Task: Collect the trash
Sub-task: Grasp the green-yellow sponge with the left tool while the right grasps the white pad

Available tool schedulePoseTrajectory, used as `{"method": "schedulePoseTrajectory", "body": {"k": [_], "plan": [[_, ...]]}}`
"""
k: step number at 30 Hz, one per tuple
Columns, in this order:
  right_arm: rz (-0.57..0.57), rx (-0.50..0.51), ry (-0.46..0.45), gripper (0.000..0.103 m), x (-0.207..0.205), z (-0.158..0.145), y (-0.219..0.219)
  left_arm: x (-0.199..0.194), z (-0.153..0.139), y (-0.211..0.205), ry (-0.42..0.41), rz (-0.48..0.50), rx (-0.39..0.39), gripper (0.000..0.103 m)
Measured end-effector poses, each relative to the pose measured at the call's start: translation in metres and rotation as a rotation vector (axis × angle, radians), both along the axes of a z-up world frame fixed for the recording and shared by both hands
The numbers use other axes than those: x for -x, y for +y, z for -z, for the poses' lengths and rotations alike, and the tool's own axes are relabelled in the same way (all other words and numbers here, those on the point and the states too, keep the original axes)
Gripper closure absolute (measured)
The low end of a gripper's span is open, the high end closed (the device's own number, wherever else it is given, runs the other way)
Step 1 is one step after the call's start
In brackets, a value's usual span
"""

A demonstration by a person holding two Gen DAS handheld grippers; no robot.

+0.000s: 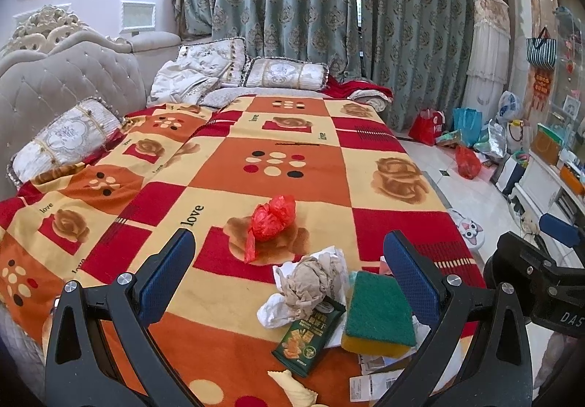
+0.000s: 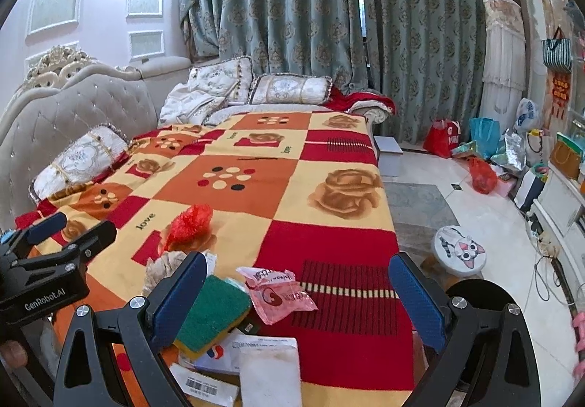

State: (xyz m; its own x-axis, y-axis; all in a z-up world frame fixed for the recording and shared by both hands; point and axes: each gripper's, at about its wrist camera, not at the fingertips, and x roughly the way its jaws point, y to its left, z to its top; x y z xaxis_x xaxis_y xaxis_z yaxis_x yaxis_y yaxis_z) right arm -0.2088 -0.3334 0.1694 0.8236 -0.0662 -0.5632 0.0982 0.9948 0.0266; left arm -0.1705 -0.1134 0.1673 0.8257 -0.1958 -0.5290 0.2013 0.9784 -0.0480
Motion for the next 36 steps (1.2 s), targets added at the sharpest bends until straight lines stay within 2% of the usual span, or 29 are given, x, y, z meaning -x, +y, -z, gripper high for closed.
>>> {"method": "schedulePoseTrajectory", "body": {"k": [6,15,18,21,27,34,36], "plan": [[-0.004,-0.013,0.04,0.004,-0.002,0.007,-0.004,-0.001,0.002,-0.002,0.008,0.005,-0.007,0.0],[-0.01,0.021,0.078,0.004,-0.005,0.014,-0.003,-0.004,0.007,-0.004,0.029,0.011,-0.013,0.001],[-0.025,0.014,0.12,0.004,-0.008,0.022,-0.006,-0.005,0.009,-0.003,0.043,0.017,-0.018,0.0],[-0.029,0.013,0.2,0.004,-0.012,0.038,-0.011,-0.007,0.013,0.0,0.062,0.028,-0.023,0.0],[-0.071,-0.014,0.356,0.004,-0.011,0.072,-0.015,-0.013,0.021,0.002,0.133,0.085,-0.009,0.0],[-0.15,-0.107,0.437,0.004,-0.012,0.11,-0.006,-0.015,0.036,-0.014,0.264,0.186,0.019,0.0],[-0.157,-0.128,0.436,0.009,-0.012,0.117,-0.004,-0.012,0.039,-0.024,0.281,0.214,0.005,0.001]]}}
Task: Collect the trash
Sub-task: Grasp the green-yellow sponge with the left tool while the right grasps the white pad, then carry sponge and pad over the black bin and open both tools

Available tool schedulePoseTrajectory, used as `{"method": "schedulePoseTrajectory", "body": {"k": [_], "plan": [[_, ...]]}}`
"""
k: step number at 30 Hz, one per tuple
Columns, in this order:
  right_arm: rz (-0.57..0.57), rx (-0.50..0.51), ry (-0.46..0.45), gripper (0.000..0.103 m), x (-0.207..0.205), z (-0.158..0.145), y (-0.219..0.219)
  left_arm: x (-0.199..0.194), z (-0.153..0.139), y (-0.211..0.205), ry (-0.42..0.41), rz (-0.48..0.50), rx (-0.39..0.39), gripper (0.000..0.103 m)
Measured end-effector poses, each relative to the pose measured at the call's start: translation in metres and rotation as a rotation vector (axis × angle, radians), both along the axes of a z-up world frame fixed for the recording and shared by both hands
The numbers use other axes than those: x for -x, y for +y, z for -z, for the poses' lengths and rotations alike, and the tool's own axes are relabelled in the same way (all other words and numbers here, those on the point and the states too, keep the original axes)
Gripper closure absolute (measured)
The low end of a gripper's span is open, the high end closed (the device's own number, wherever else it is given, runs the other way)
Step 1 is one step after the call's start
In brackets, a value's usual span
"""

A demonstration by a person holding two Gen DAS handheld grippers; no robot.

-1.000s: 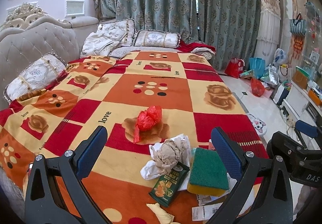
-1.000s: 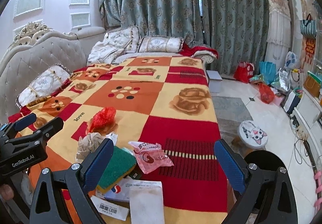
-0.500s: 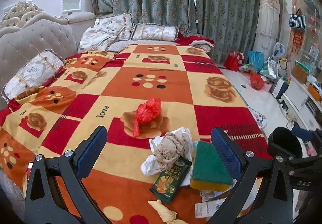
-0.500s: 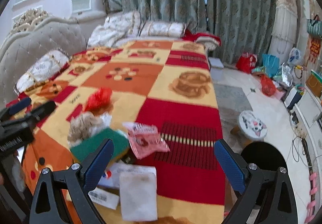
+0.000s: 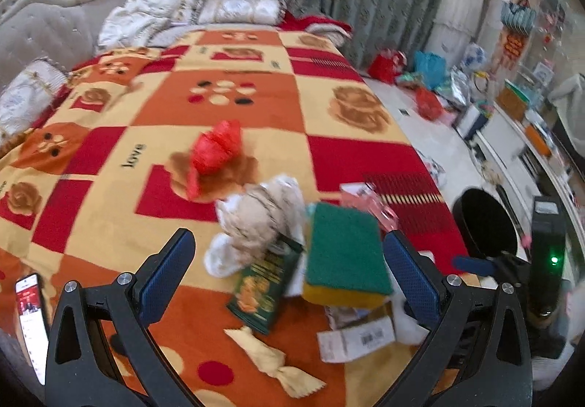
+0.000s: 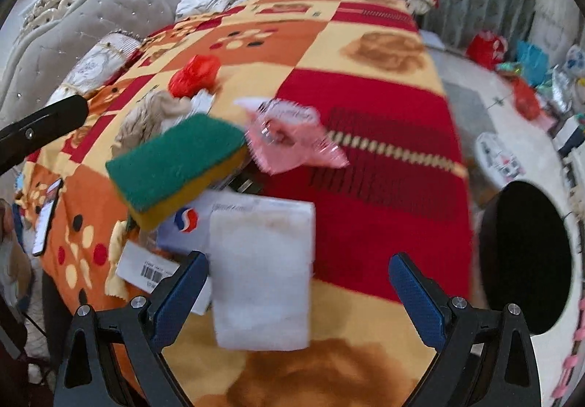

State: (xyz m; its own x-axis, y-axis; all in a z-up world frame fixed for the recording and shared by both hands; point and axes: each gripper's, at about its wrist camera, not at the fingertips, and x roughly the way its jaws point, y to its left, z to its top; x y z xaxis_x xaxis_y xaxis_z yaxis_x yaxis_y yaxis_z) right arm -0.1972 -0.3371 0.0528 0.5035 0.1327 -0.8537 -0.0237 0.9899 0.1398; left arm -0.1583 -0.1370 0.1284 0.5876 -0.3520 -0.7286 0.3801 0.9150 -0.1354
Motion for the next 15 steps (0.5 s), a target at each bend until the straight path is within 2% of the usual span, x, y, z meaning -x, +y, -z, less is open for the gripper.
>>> {"method": "schedulePoseTrajectory", "body": {"k": [2,3,5,7,9,10,11,15], "plan": [[-0.004,-0.016,0.004,0.028,0.0,0.006,0.001,0.003,0.003,-0.011,0.009,0.035,-0.02,0.001],[-0.011,-0.042,0.007,0.033,-0.001,0.009,0.001,0.003,0.006,-0.018,0.016,0.053,-0.044,0.001],[-0.023,-0.127,0.011,0.049,0.0,0.011,-0.003,0.003,0.014,-0.031,0.04,0.085,-0.089,0.001],[-0.011,-0.138,0.001,0.049,0.003,0.005,-0.009,0.001,0.023,-0.041,0.058,0.11,-0.109,0.001],[-0.003,-0.131,-0.012,0.049,0.006,-0.002,-0.014,-0.001,0.032,-0.05,0.076,0.132,-0.127,0.011],[0.003,-0.127,-0.021,0.049,0.008,-0.005,-0.018,-0.003,0.037,-0.054,0.091,0.141,-0.14,0.033],[0.008,-0.128,-0.028,0.049,0.01,-0.009,-0.023,-0.006,0.041,-0.057,0.113,0.148,-0.151,0.044],[0.042,-0.139,-0.063,0.049,0.017,-0.023,-0.044,-0.006,0.043,-0.06,0.155,0.166,-0.127,0.048]]}}
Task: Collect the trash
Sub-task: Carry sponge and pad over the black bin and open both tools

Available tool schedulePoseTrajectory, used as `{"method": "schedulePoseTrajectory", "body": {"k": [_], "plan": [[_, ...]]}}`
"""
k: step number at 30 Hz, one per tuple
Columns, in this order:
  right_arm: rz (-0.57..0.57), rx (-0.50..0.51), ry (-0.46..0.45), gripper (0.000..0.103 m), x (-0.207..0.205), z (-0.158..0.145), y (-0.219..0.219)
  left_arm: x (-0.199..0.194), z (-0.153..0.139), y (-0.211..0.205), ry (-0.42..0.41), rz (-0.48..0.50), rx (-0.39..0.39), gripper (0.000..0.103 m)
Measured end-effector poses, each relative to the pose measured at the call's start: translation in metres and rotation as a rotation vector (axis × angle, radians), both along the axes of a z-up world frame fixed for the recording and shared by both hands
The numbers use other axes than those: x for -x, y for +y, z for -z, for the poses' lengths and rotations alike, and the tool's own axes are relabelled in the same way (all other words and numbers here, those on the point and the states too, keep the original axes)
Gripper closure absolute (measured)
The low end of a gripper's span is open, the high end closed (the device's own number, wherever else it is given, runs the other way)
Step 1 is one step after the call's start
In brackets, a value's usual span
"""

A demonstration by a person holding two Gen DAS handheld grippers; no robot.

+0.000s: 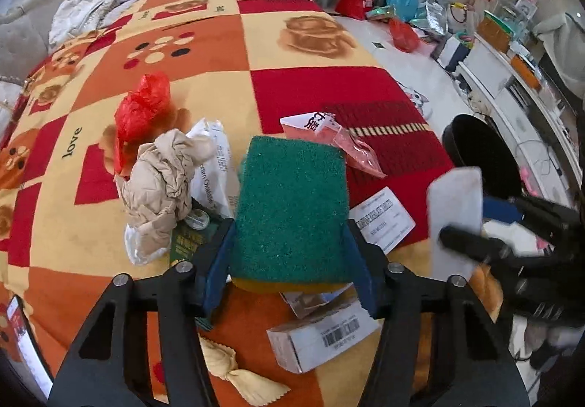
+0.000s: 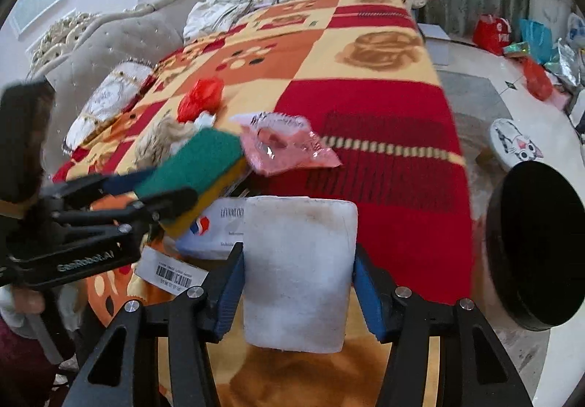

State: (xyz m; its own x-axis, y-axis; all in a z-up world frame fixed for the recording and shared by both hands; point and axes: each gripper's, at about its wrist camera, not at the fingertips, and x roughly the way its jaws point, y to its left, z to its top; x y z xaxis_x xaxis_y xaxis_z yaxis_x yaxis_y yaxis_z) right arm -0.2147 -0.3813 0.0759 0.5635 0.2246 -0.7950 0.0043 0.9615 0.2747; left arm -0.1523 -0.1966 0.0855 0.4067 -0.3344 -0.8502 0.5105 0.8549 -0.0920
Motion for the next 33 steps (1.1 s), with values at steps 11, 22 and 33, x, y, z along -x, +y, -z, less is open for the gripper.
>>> {"method": "schedulePoseTrajectory", "body": {"k": [11,22,33], "plan": [[0.256,0.009,-0.056,0.049,0.03,-0.027,-0.115,0.019,-0.064,-0.048,0.016,0.162,0.179,0.049],[0.492,0.02,-0.016,0.048,0.051,-0.01,-0.215,0.018,-0.047,-0.181,0.157,0.279,0.299,0.047],[0.546,-0.018,-0.05,0.014,0.063,-0.002,-0.238,0.012,-0.025,-0.219,0.255,0.266,0.373,0.035]]}}
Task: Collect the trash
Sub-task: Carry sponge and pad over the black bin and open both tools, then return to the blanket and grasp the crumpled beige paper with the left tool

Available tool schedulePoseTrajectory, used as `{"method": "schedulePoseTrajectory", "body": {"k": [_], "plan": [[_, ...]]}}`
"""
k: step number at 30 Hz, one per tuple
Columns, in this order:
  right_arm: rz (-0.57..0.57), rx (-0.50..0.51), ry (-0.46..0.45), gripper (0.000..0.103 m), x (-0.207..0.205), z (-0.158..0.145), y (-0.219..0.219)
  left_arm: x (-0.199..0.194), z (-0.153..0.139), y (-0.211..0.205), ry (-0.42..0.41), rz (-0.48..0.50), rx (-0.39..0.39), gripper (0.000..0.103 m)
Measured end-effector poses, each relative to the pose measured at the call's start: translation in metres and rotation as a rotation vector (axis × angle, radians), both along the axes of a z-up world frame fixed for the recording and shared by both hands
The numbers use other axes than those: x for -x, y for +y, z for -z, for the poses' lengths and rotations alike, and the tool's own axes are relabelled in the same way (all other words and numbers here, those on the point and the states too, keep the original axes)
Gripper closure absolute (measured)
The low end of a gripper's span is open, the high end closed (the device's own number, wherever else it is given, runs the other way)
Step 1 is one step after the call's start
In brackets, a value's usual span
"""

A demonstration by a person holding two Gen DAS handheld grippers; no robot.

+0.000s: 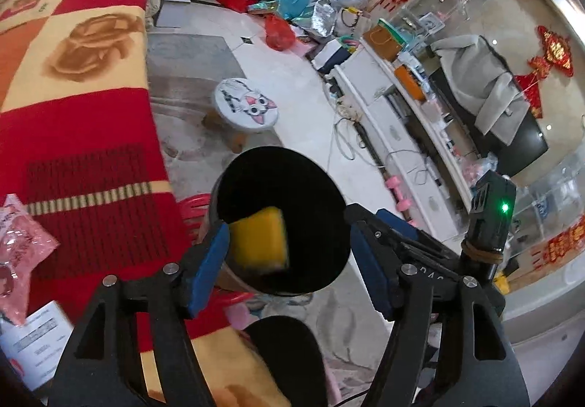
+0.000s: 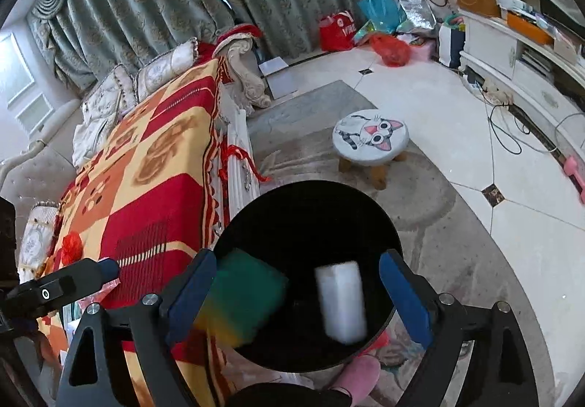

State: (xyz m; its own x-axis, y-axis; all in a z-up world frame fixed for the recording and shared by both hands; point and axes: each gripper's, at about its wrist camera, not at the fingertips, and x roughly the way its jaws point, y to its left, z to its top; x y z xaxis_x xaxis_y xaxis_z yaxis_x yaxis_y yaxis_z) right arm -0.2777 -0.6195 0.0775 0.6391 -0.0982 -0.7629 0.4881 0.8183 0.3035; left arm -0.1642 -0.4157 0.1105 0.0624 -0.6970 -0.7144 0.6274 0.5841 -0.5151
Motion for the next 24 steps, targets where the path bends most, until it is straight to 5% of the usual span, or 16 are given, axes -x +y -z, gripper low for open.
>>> {"method": "schedulePoseTrajectory", "body": {"k": [16,24], "plan": [[-0.226,0.003,-0.014,0.014,-0.036,-0.006,0.097,0.021,-0.019,0.11,-0.362,-0.23,-0.259,0.035],[-0.391,0.002,-0.028,0.014,-0.069,-0.011,0.171,0.008,-0.024,0.202,-0.398,-0.378,-0.294,0.035]]}}
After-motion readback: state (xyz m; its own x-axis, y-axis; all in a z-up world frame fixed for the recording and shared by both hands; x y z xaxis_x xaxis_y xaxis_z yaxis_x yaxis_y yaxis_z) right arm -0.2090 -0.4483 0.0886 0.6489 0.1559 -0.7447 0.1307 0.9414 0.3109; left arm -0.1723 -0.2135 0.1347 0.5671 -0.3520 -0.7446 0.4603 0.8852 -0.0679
